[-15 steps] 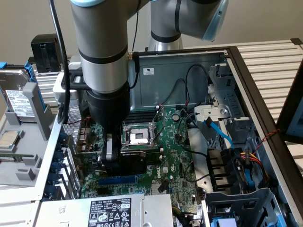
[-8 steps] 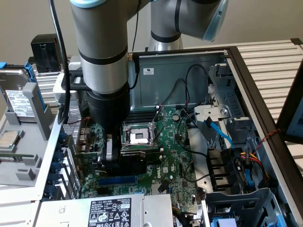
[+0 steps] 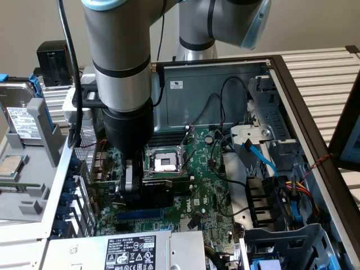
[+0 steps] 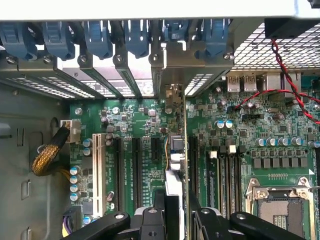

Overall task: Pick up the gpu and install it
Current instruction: 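Insert the gpu into the slot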

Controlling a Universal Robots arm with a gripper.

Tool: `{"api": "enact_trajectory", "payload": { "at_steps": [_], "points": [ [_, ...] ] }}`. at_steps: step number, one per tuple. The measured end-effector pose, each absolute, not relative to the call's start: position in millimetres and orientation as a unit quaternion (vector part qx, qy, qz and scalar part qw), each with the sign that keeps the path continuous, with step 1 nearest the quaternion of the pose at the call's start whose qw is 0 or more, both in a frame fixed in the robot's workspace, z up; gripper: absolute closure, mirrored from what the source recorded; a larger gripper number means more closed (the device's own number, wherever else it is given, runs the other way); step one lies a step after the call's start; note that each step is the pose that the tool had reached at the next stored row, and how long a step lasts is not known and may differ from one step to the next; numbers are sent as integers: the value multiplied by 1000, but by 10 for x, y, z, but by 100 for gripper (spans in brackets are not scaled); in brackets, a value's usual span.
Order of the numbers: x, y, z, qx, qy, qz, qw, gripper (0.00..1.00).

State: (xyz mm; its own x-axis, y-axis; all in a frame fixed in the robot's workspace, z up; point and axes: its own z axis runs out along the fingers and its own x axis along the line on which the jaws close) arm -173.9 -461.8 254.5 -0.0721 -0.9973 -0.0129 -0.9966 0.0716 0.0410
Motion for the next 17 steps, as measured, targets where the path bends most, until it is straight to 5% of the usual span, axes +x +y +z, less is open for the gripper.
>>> {"api": "enact_trajectory", "payload": {
  "at_steps": [17],
  "points": [
    [-1754,-4623,2511,681,-732,-19,9,72]
  ]
}}
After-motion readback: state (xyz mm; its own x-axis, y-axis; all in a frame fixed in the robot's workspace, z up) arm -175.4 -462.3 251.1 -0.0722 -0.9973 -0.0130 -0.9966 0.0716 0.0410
